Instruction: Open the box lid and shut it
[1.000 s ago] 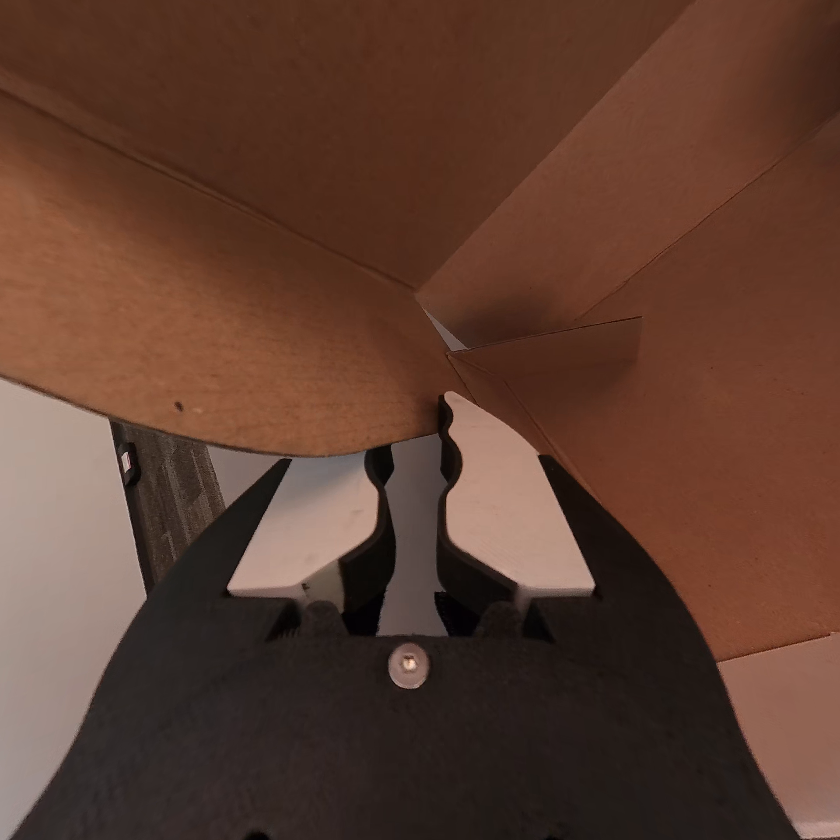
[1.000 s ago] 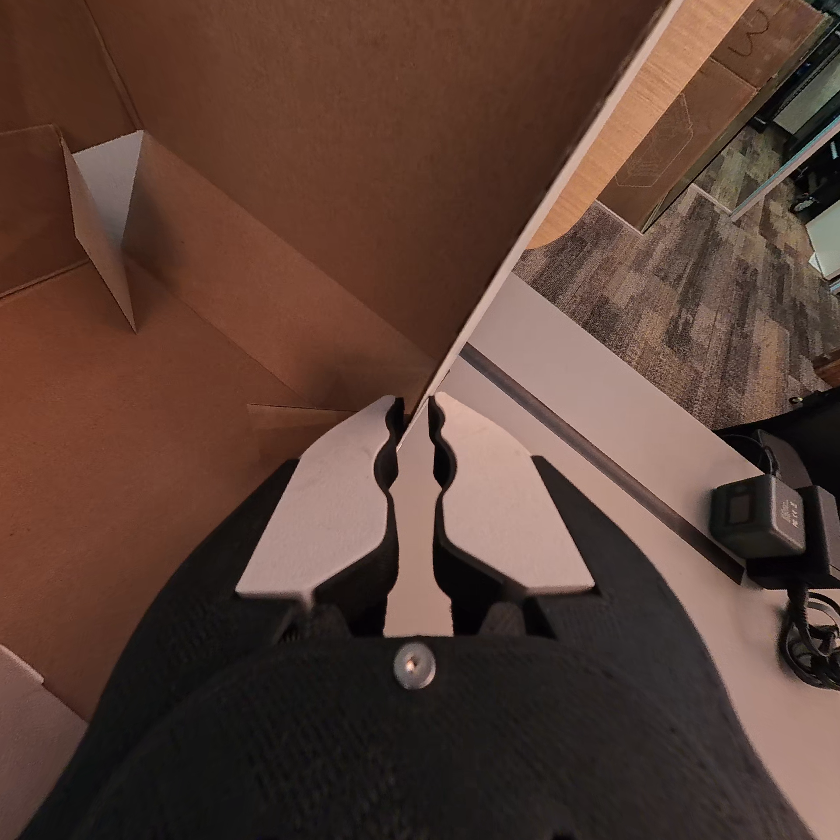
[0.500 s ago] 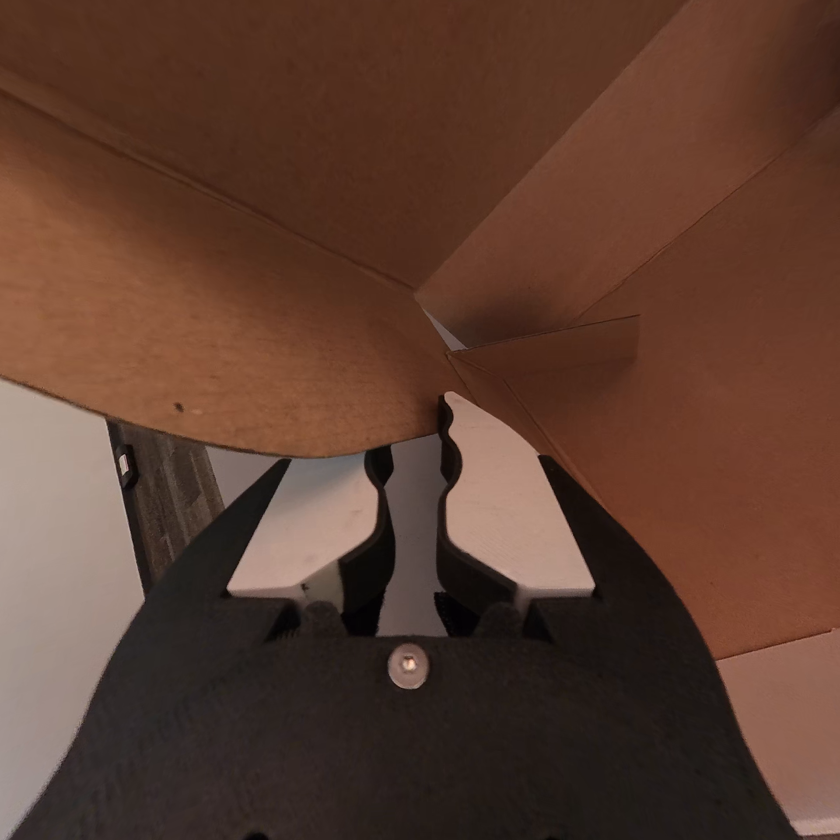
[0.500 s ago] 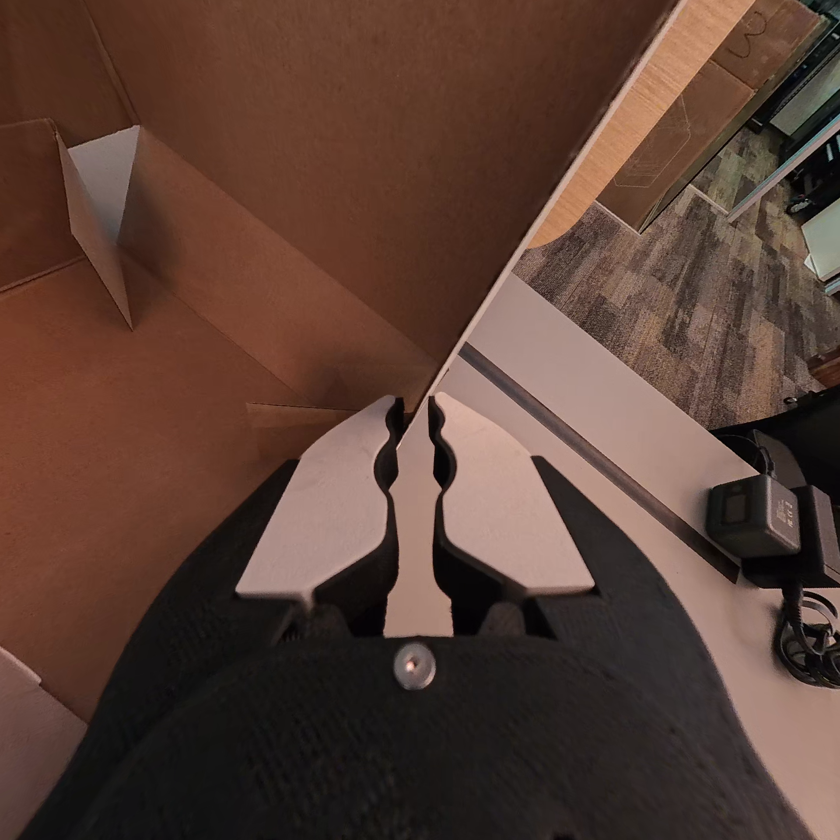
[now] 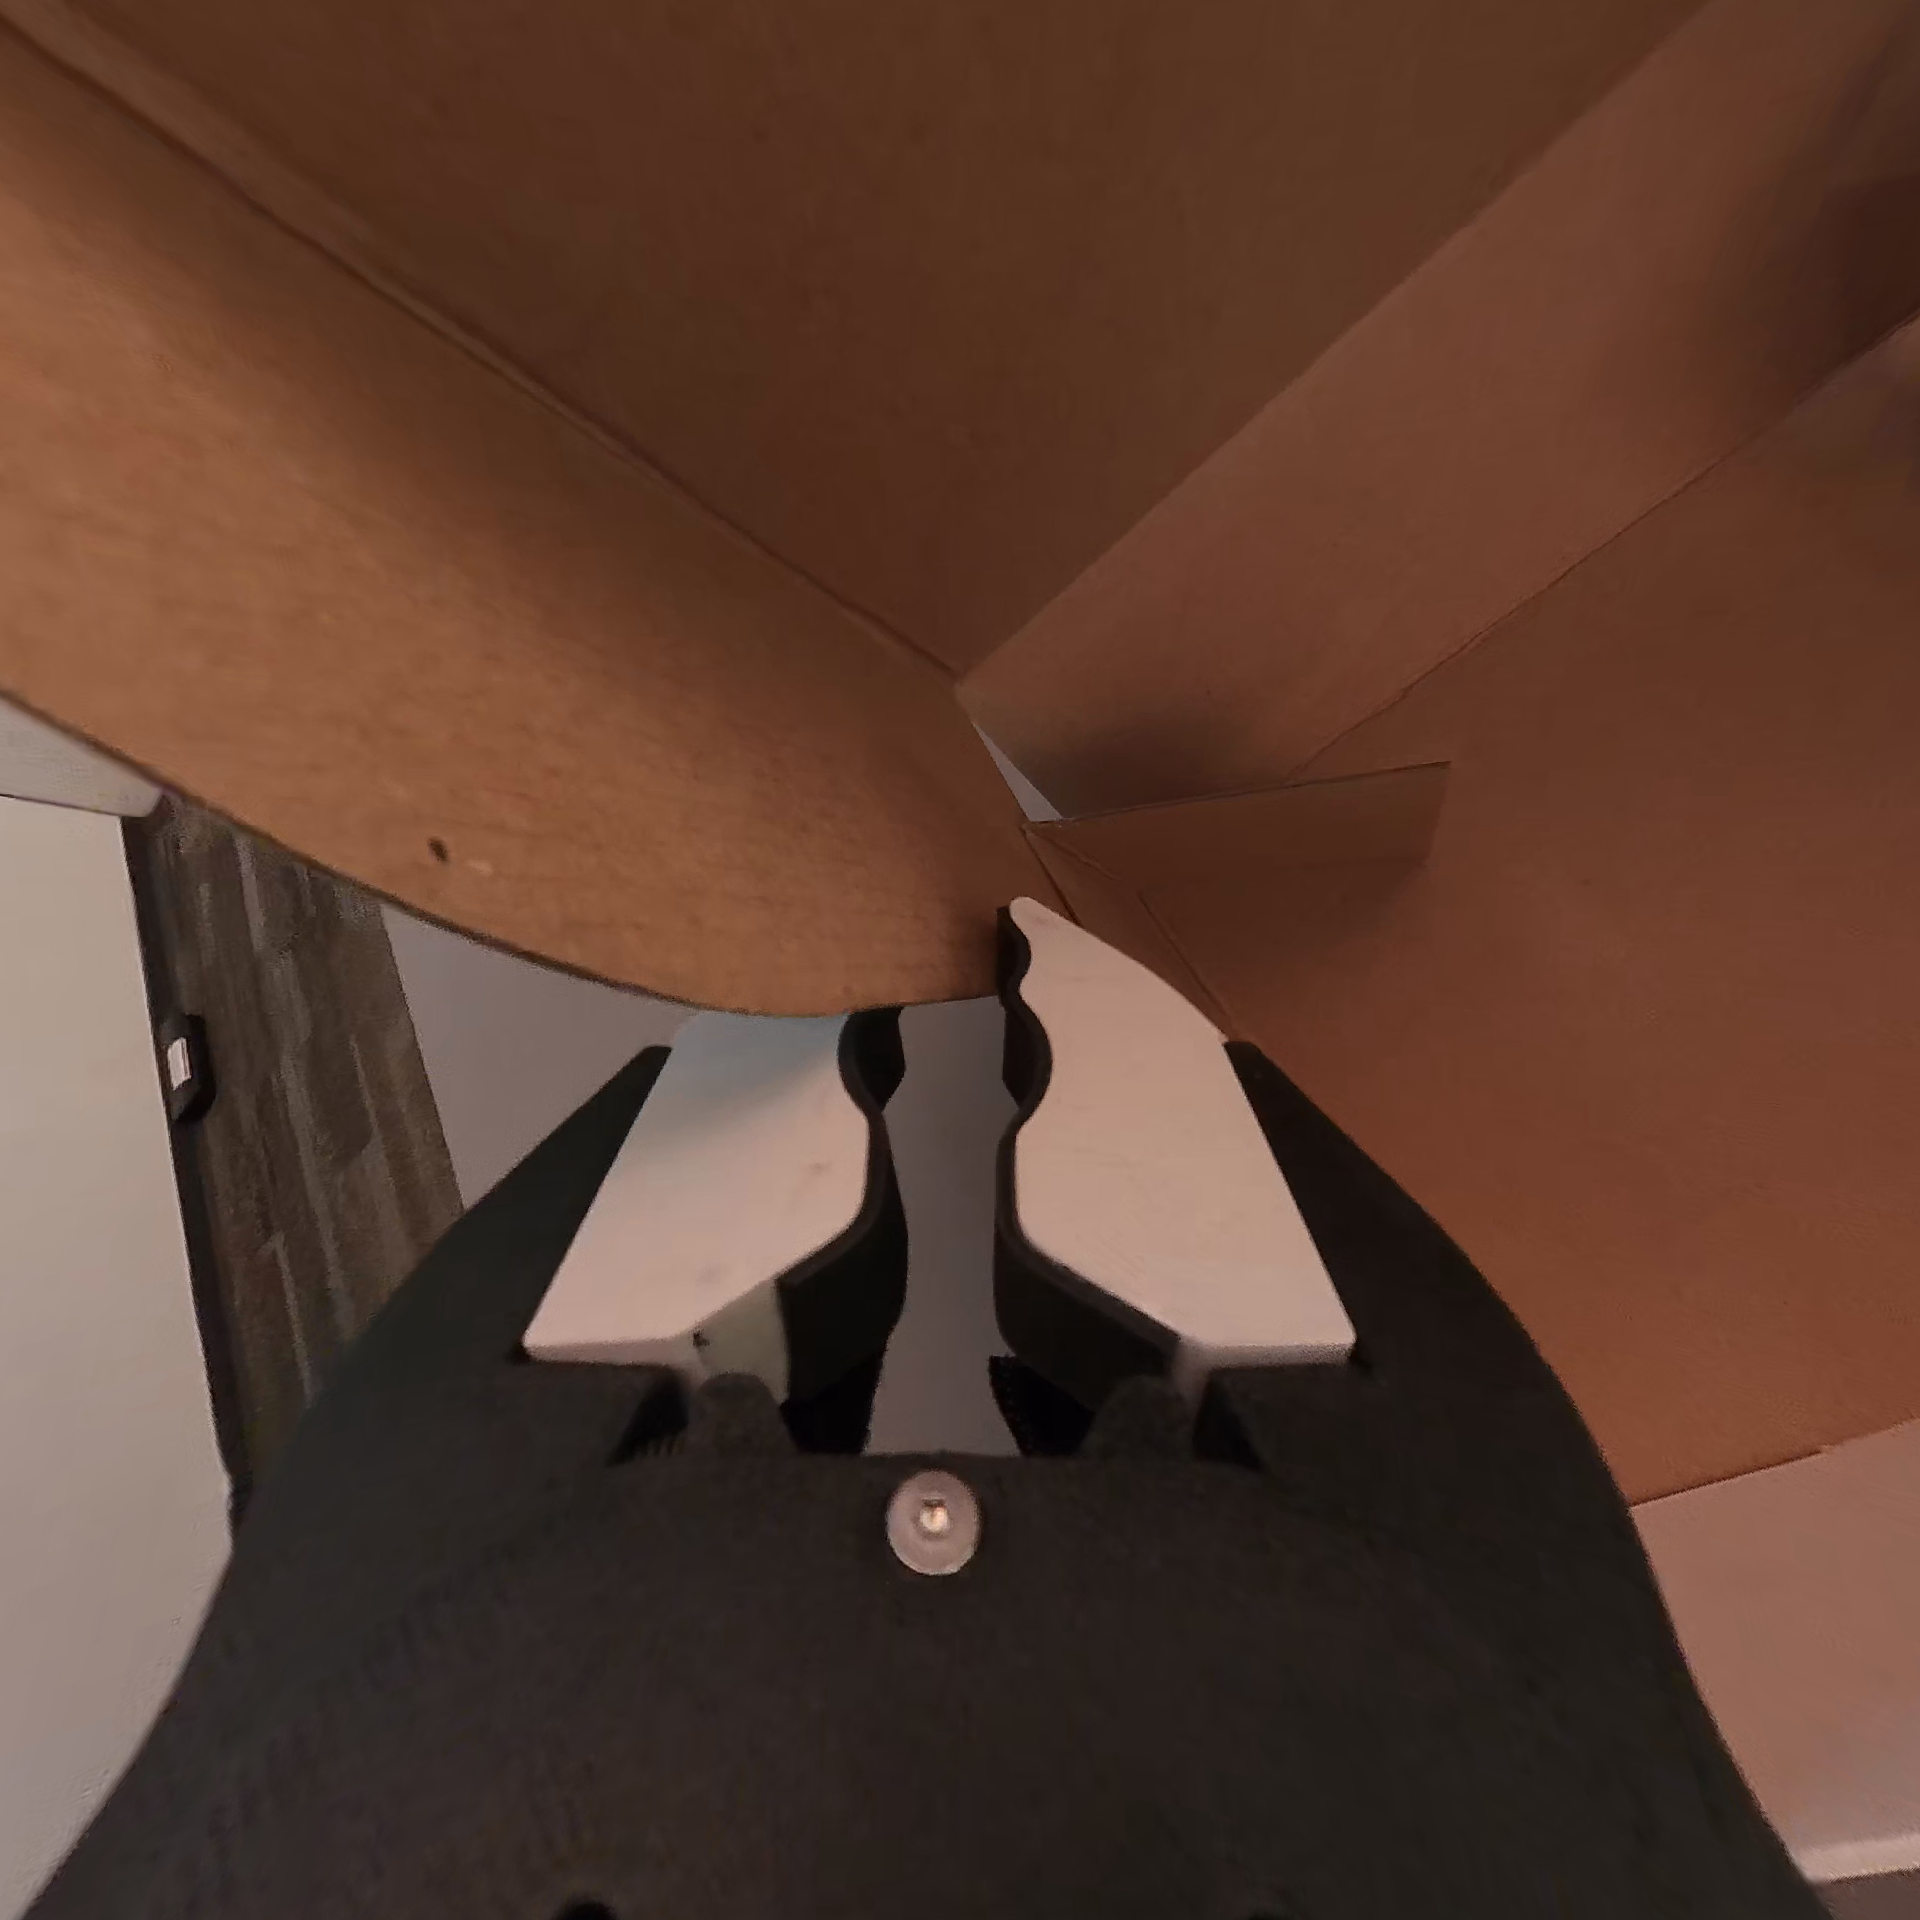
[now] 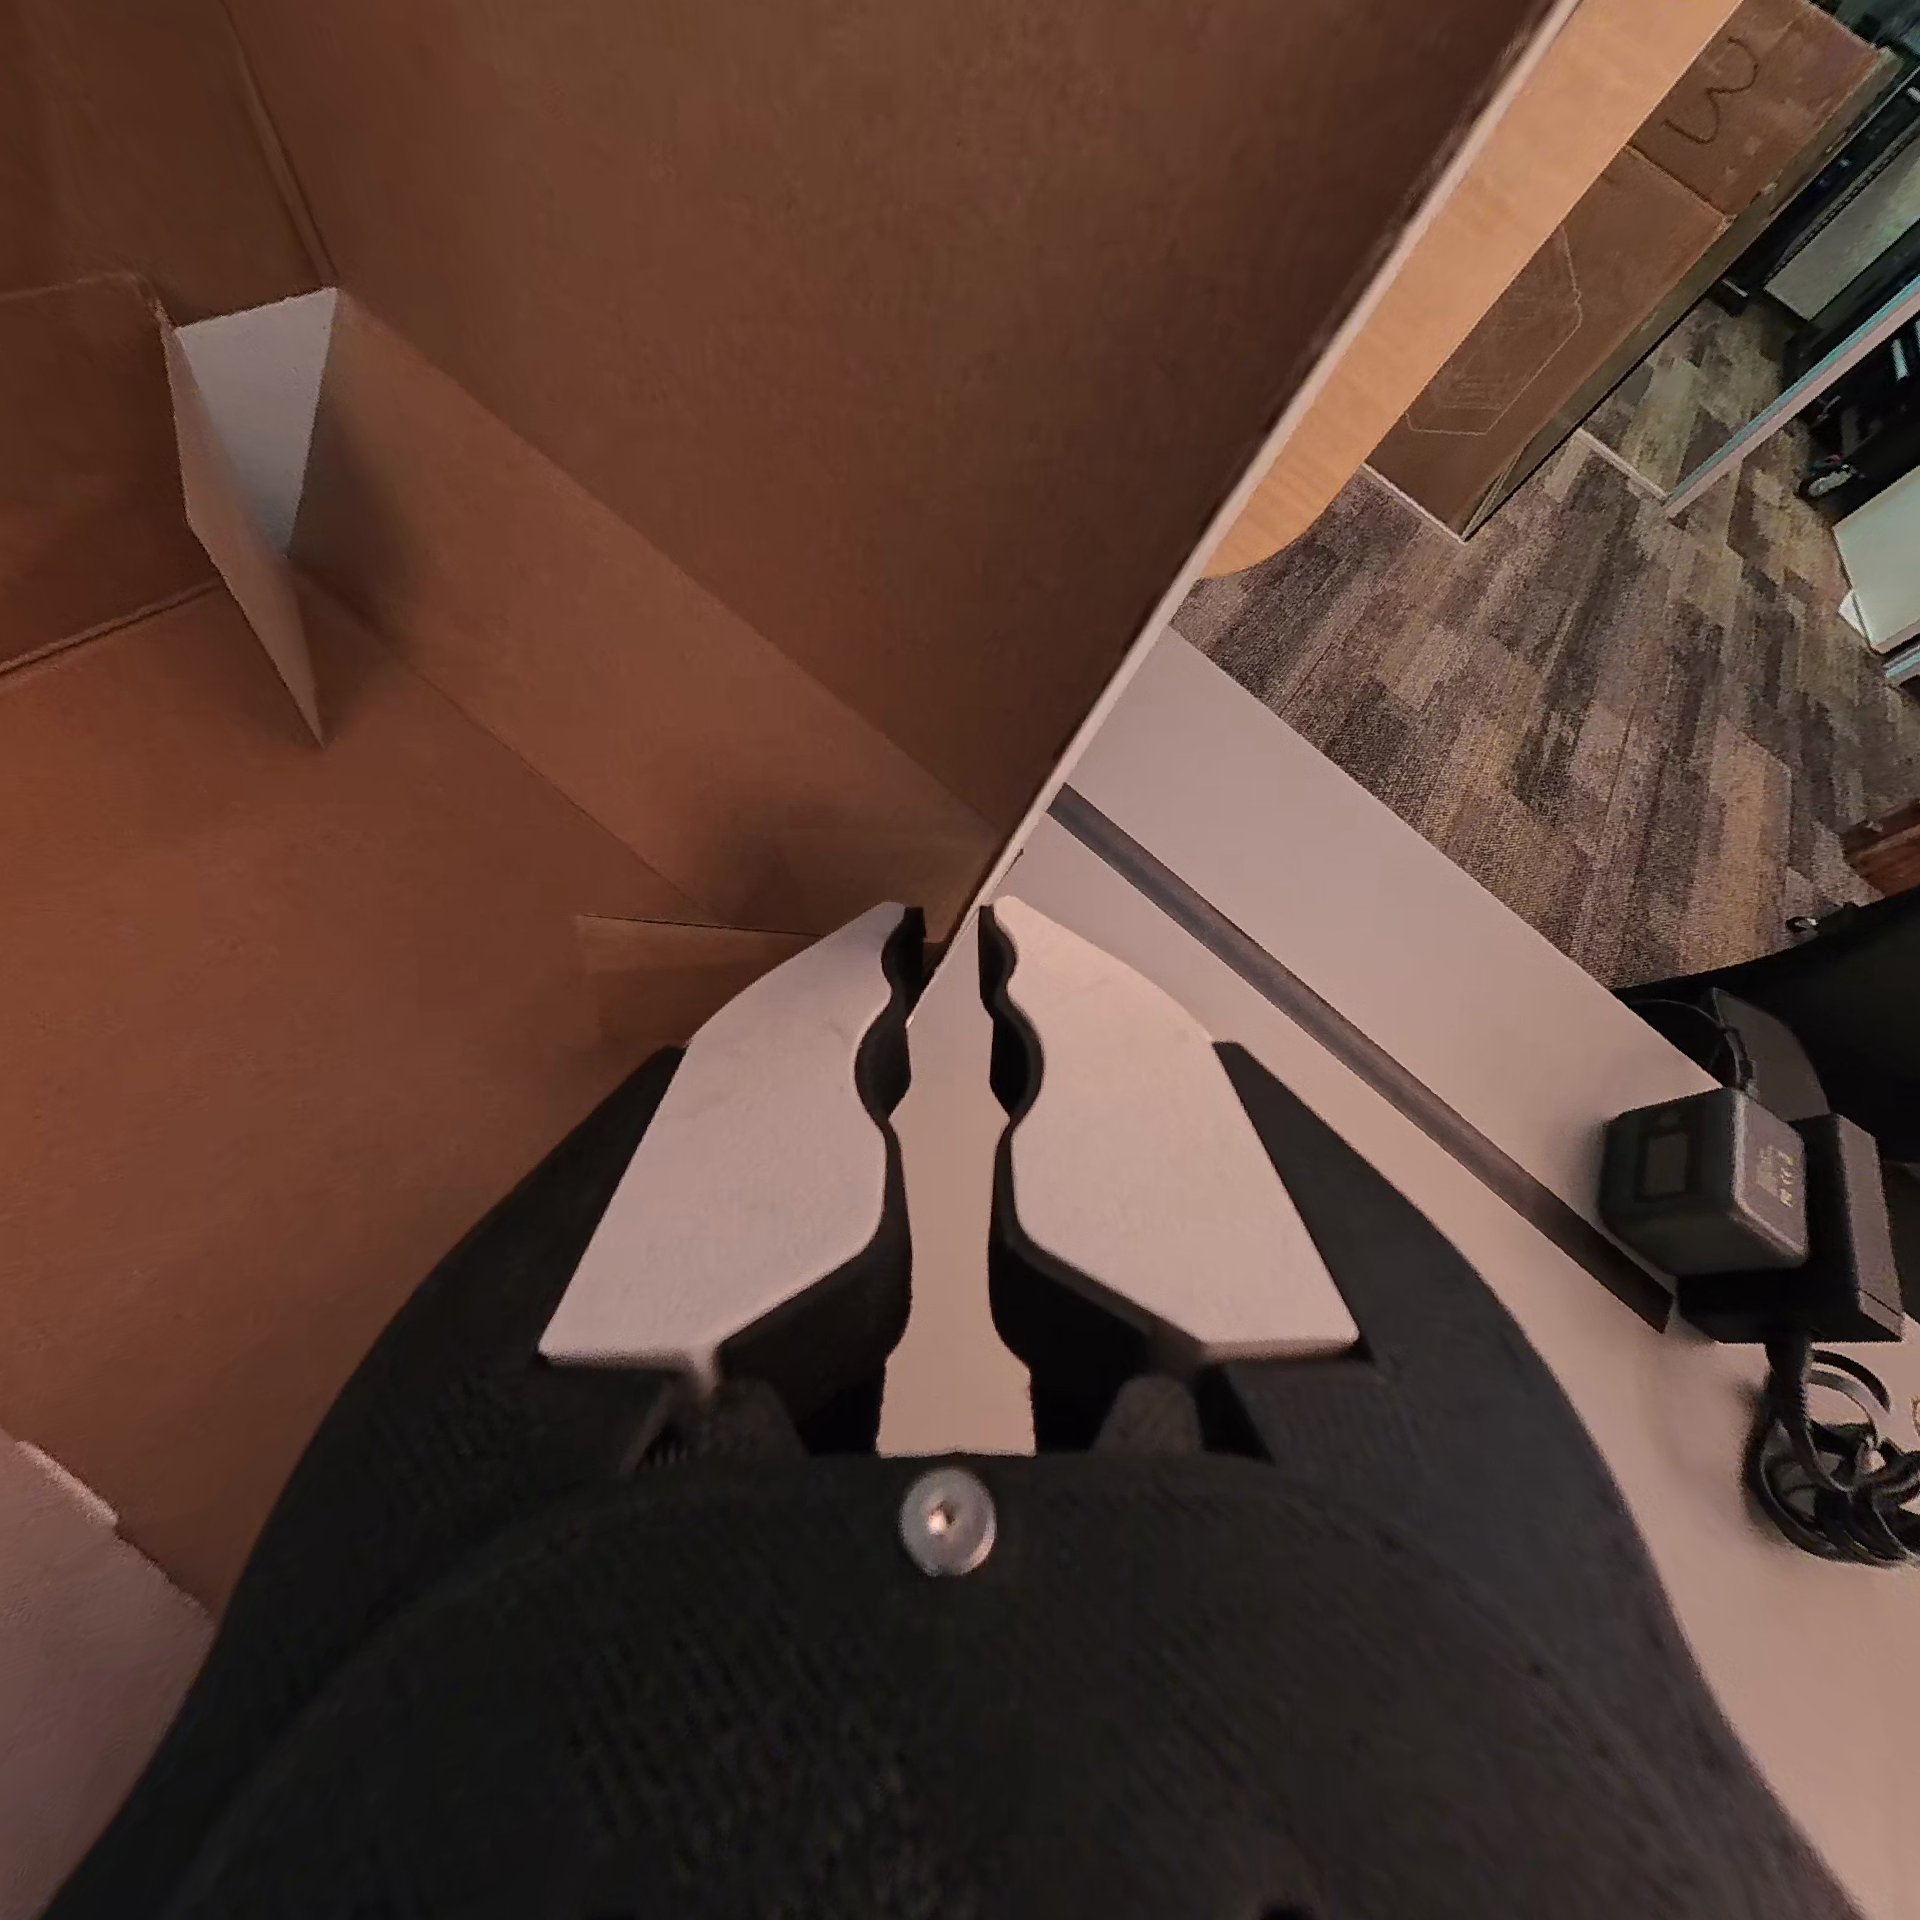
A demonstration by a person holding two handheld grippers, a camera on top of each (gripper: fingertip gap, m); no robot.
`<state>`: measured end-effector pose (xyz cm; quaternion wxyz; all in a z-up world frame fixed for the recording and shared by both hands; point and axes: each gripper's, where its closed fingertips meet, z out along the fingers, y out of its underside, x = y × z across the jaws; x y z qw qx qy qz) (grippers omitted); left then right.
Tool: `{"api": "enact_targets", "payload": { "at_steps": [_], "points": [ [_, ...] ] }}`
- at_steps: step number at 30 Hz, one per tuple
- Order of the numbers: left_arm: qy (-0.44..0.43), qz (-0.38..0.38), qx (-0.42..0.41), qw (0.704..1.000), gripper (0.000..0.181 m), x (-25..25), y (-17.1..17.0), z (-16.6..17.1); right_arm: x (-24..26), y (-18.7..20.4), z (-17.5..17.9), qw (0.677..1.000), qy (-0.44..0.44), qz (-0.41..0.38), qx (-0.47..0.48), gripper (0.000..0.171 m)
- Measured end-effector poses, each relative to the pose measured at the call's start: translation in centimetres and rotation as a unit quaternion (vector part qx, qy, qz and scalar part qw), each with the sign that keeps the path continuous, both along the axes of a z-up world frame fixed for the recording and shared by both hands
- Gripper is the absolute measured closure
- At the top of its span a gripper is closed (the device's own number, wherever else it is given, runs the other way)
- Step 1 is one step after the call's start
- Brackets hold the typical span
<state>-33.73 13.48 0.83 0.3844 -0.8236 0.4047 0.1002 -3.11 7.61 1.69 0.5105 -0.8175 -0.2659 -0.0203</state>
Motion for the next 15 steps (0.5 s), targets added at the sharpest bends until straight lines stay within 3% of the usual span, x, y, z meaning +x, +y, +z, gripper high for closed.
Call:
{"api": "enact_targets", "payload": {
  "at_steps": [9,15],
  "points": [
    [-0.081,-0.010,0.001,0.997,0.172,0.4,0.2,1.4,0.0,-1.6,1.1,1.000,0.013,0.005,-0.023,0.160],
    [-0.126,-0.018,-0.007,0.992,0.173,0.9,0.3,1.9,-0.6,-2.3,2.4,0.995,0.088,-0.011,-0.034,0.160]
  ]
}}
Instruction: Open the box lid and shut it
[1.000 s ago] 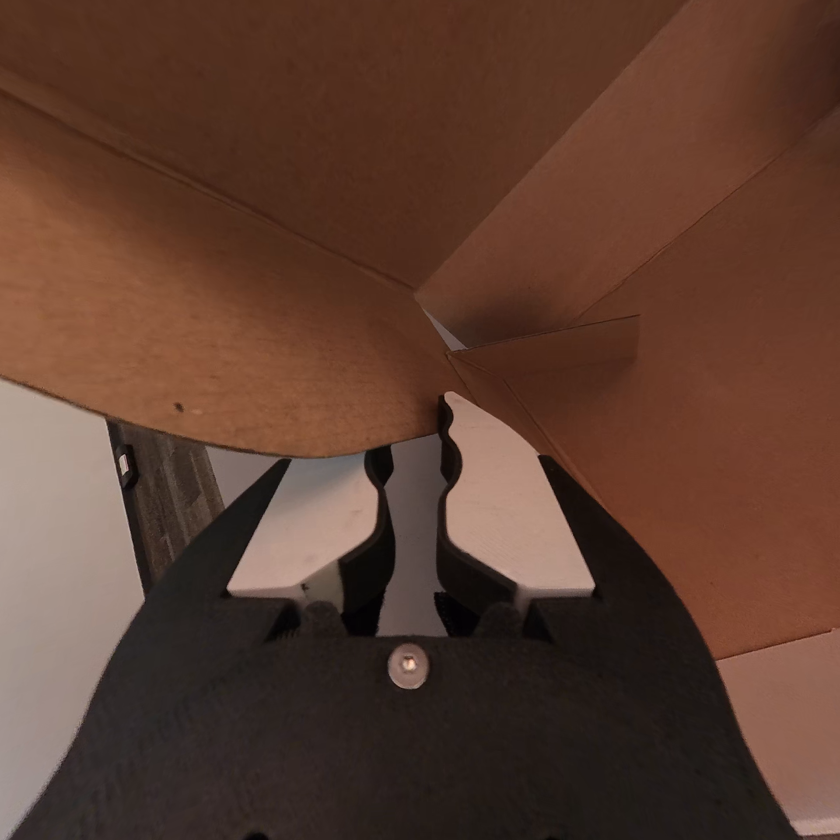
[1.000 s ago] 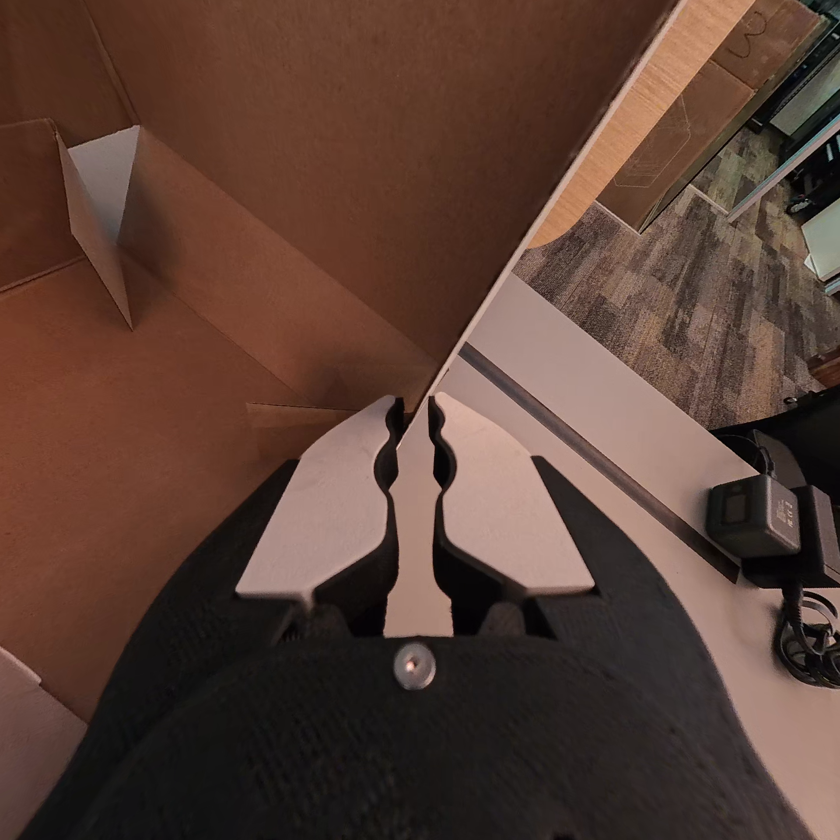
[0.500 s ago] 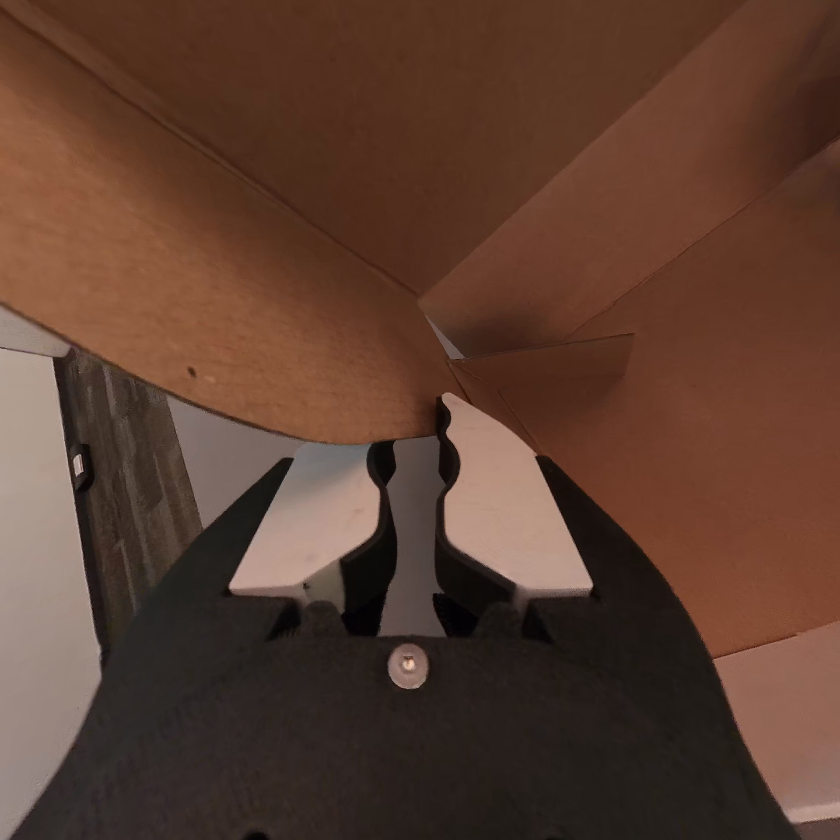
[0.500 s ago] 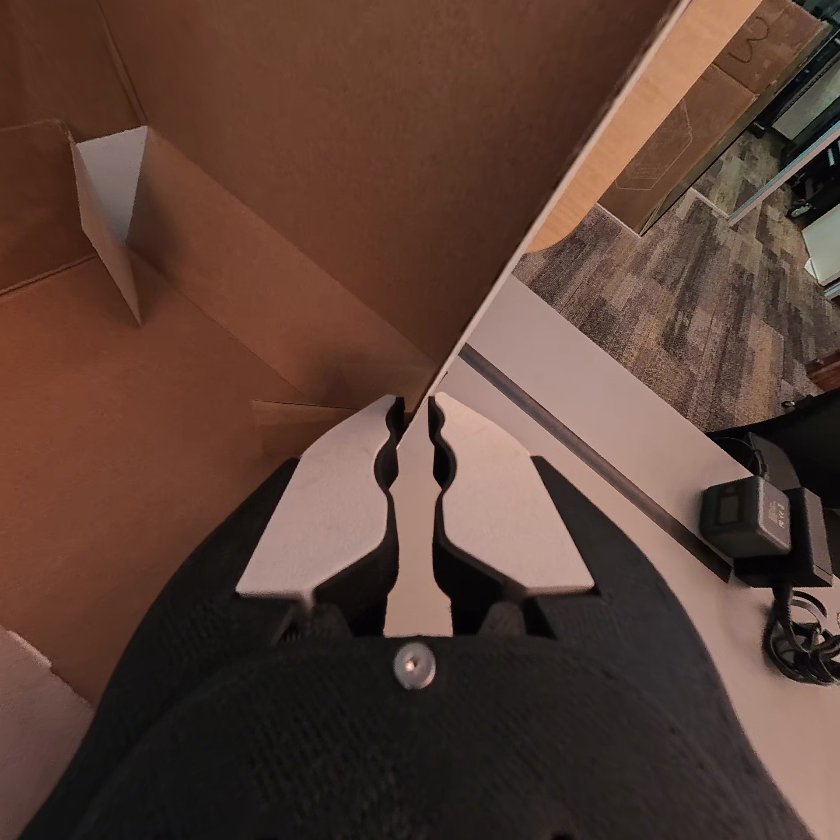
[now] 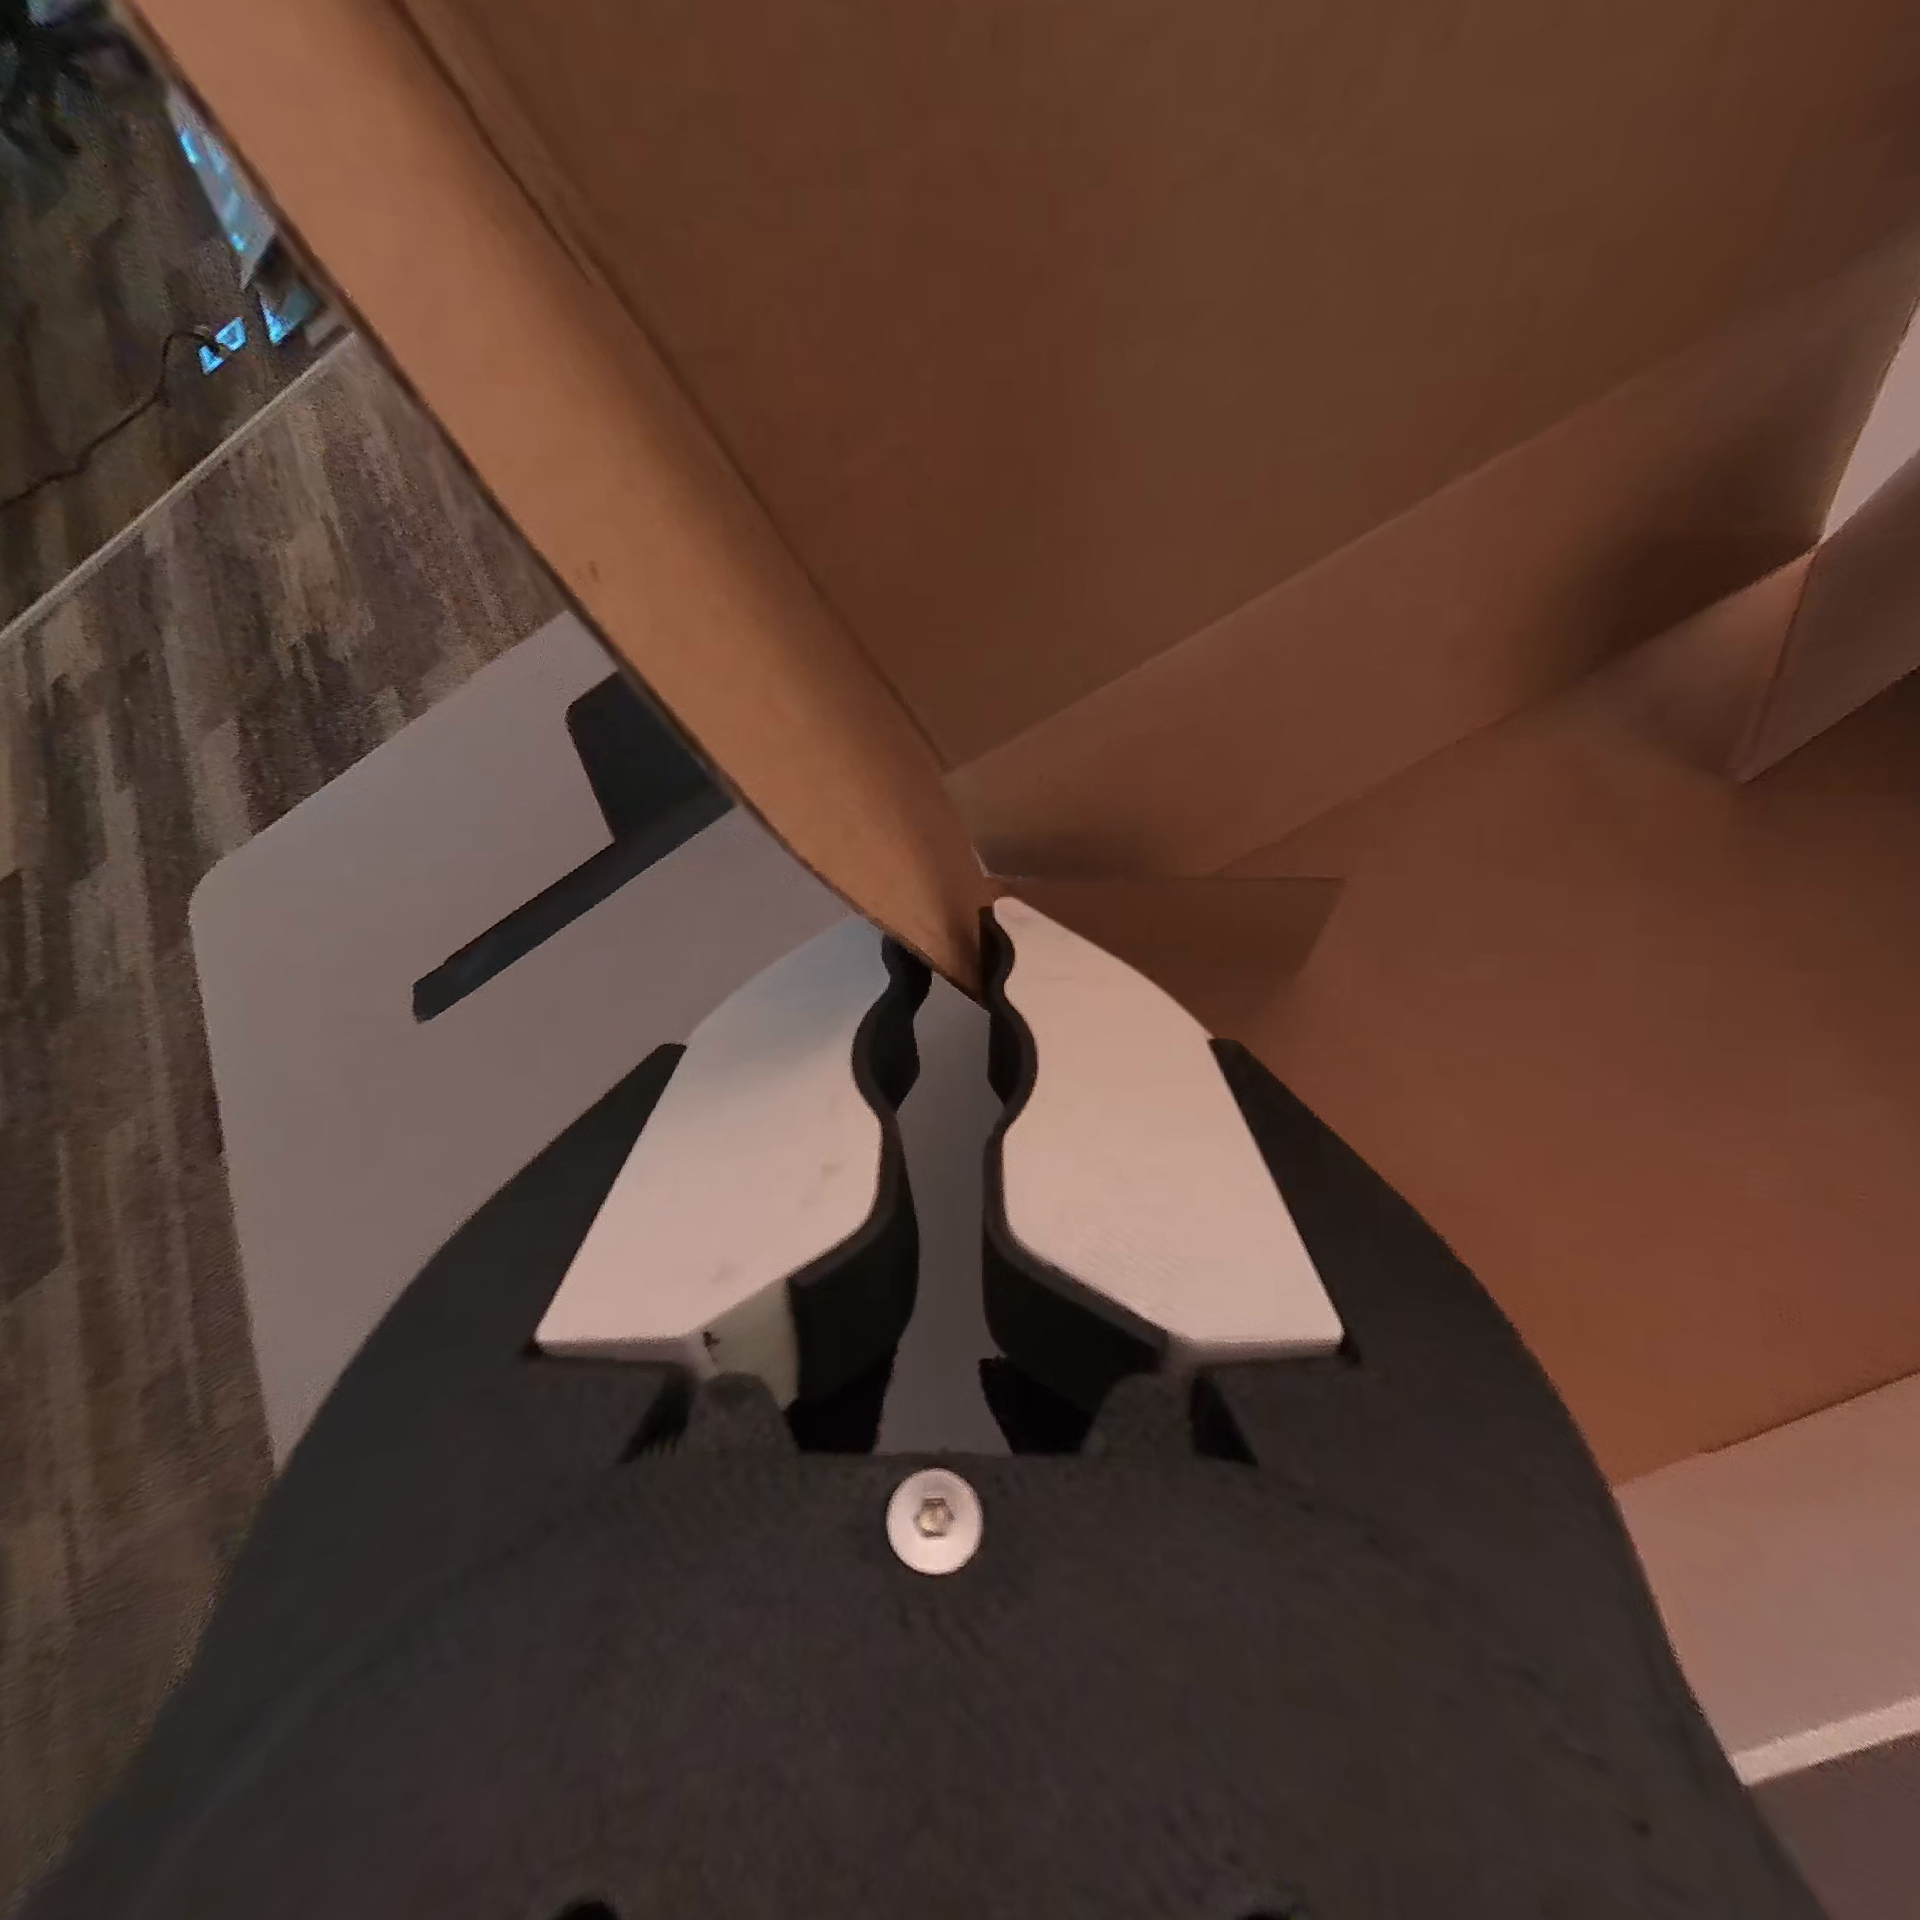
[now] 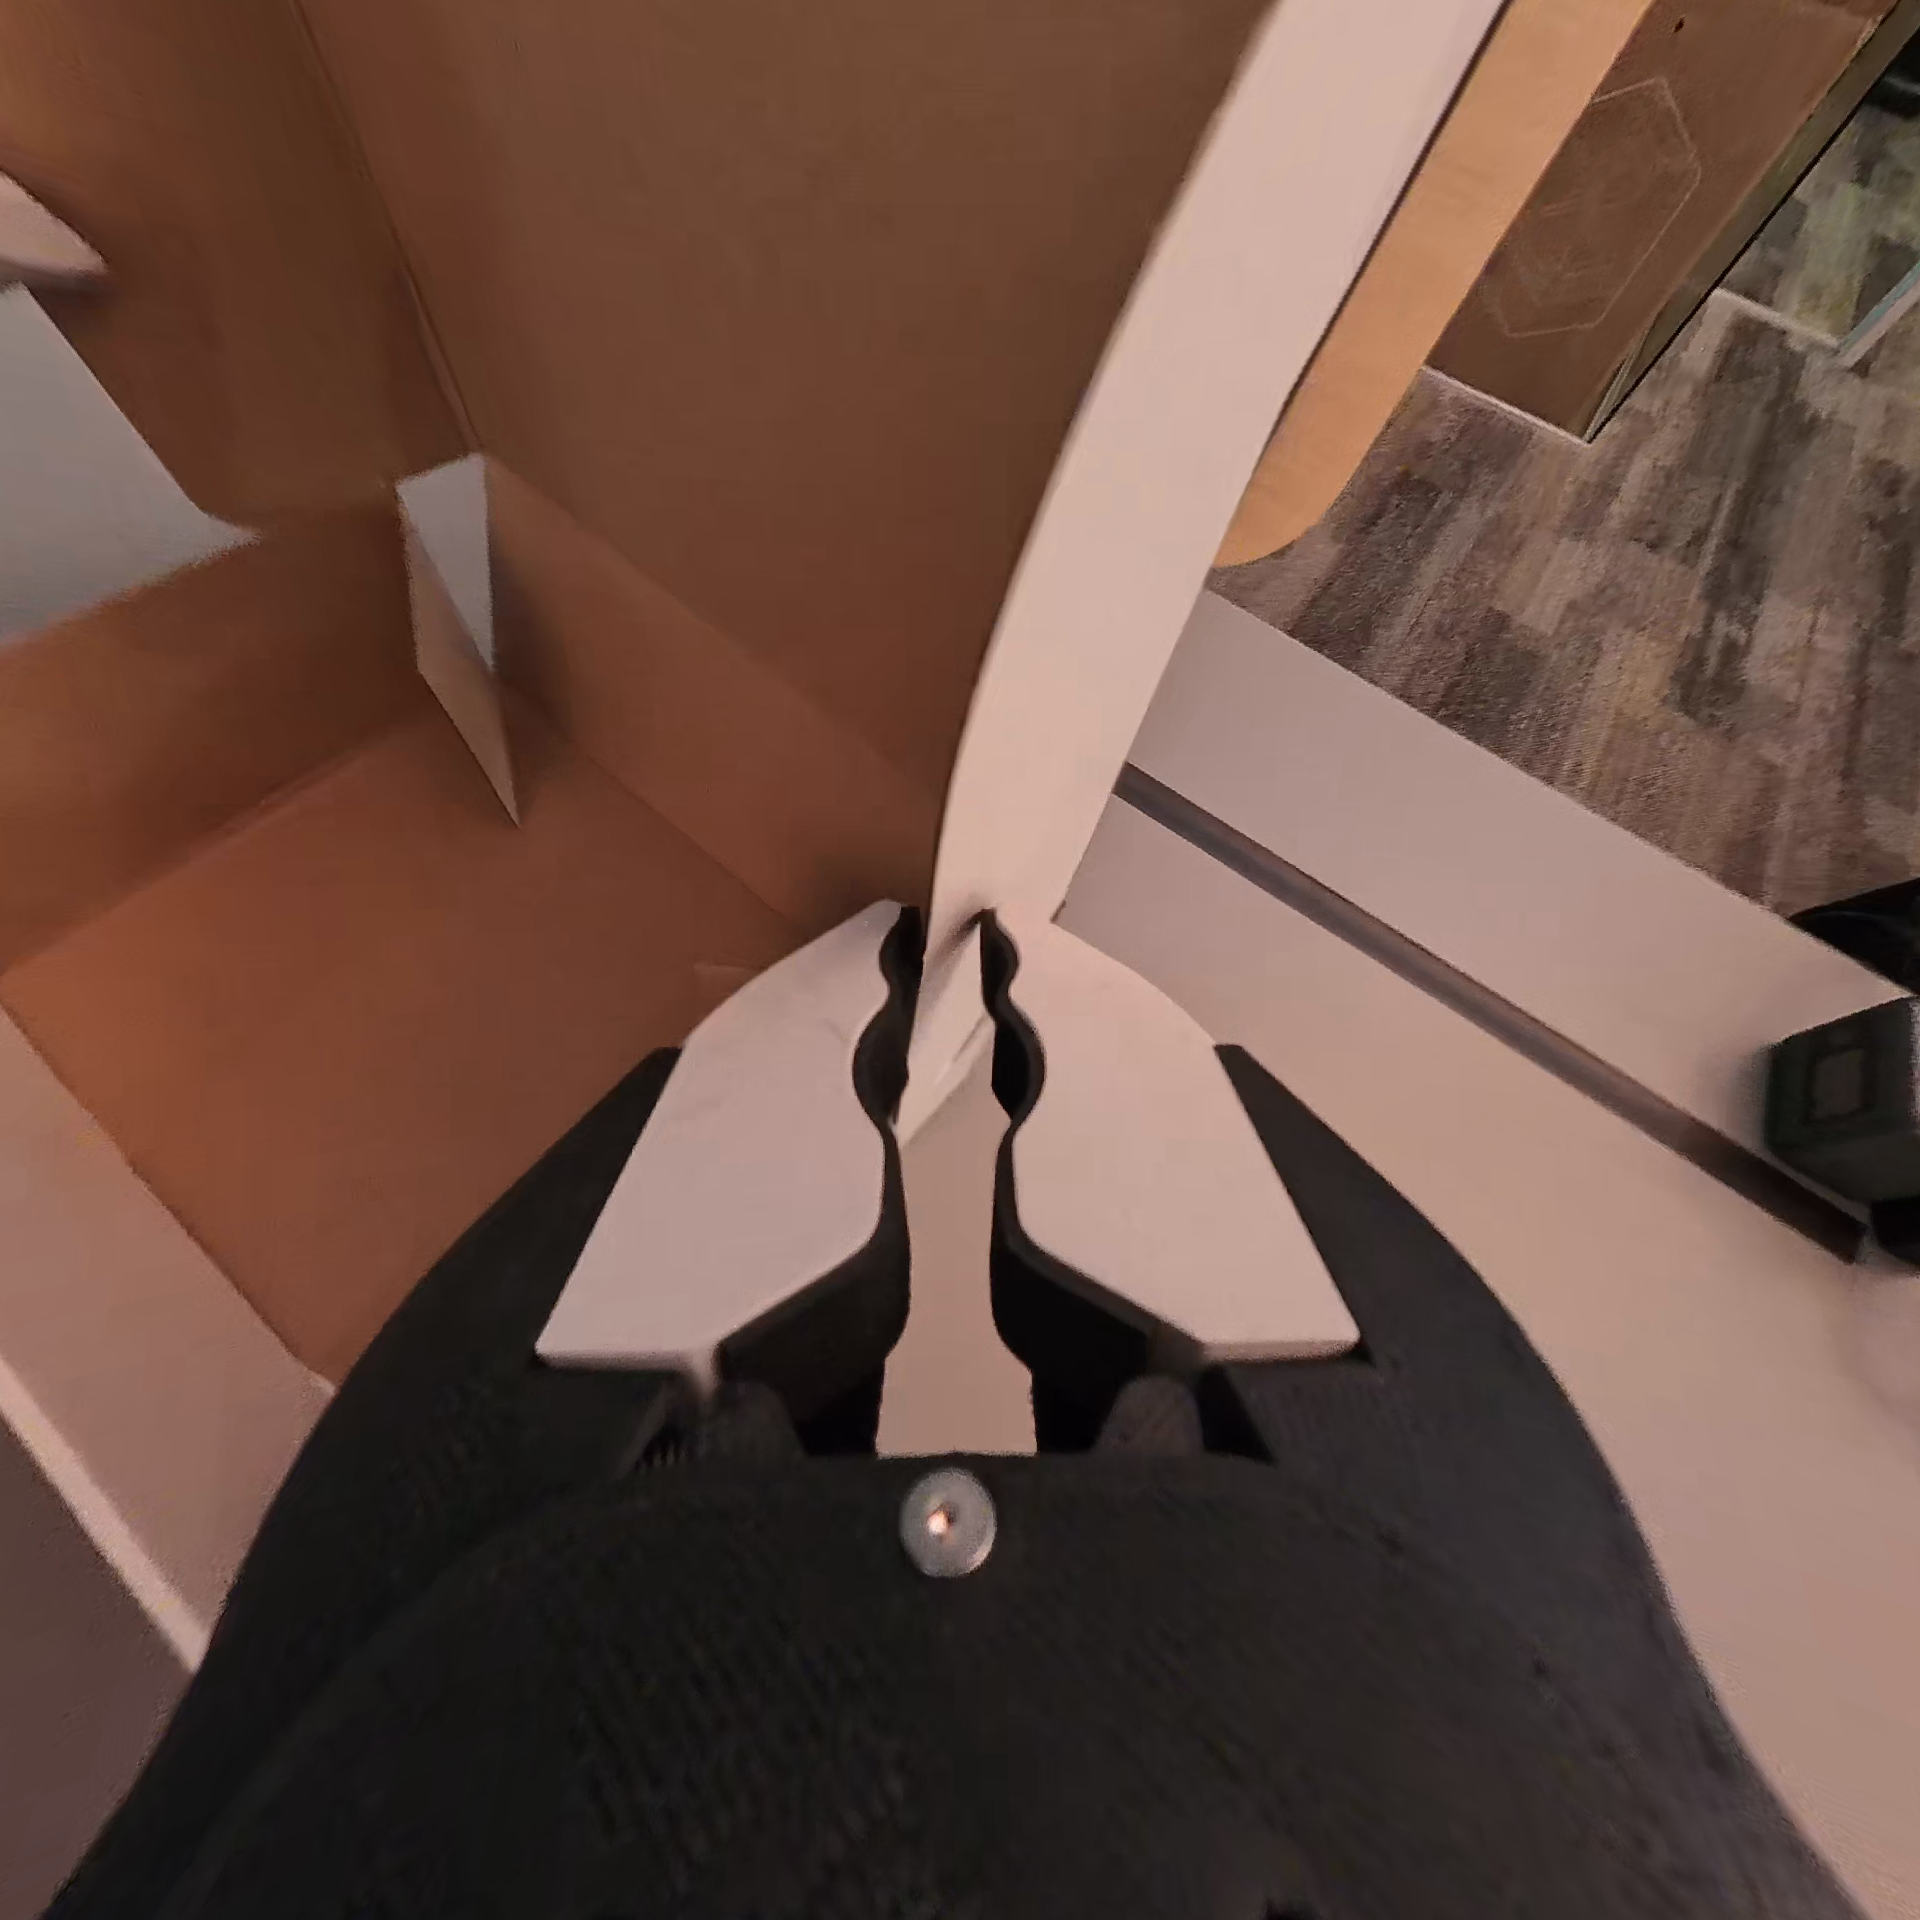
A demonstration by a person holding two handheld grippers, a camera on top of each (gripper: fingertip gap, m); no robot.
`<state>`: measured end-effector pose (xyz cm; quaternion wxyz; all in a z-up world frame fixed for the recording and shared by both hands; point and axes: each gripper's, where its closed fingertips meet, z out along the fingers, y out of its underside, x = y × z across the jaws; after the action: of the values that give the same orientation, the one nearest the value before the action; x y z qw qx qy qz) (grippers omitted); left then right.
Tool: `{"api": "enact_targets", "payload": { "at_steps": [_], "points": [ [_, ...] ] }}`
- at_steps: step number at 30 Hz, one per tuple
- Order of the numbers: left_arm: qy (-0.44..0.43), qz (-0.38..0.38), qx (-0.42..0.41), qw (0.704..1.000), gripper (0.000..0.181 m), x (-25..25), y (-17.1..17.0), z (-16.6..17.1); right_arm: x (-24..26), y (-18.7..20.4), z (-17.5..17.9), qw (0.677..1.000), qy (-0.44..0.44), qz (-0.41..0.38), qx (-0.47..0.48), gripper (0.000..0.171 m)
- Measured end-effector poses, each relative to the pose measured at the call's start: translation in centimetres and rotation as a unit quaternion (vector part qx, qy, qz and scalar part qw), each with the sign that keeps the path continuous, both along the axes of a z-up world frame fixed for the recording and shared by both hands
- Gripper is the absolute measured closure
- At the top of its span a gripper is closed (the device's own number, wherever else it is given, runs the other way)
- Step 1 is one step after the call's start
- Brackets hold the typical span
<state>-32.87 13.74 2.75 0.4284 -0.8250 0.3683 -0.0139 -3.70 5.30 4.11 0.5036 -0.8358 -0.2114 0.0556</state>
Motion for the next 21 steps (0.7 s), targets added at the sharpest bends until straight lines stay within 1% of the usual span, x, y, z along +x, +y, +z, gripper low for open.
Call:
{"api": "enact_targets", "payload": {
  "at_steps": [4,8,14,16,18,21],
  "points": [
    [0.006,-0.006,0.005,1.000,0.172,0.3,-0.6,0.2,-1.1,-0.4,0.4,0.998,0.064,0.003,-0.019,0.156],
    [0.014,-0.015,0.002,1.000,0.171,0.7,-1.4,0.3,-1.5,-0.6,0.1,0.997,0.067,0.000,-0.034,0.156],
    [0.031,-0.020,-0.012,0.999,0.171,0.4,-2.6,0.1,-2.5,-1.6,-1.0,0.997,0.031,0.016,-0.070,0.153],
    [0.037,-0.021,-0.015,0.999,0.170,0.3,-2.9,0.1,-2.5,-2.0,-1.2,0.997,0.008,0.020,-0.077,0.155],
    [0.043,-0.023,-0.018,0.999,0.170,0.1,-3.3,0.1,-2.4,-2.6,-1.6,0.995,-0.011,0.027,-0.091,0.161],
    [0.046,-0.031,-0.023,0.998,0.169,0.1,-4.0,0.2,-2.6,-2.9,-1.6,0.995,-0.018,0.036,-0.093,0.162]
  ]
}}
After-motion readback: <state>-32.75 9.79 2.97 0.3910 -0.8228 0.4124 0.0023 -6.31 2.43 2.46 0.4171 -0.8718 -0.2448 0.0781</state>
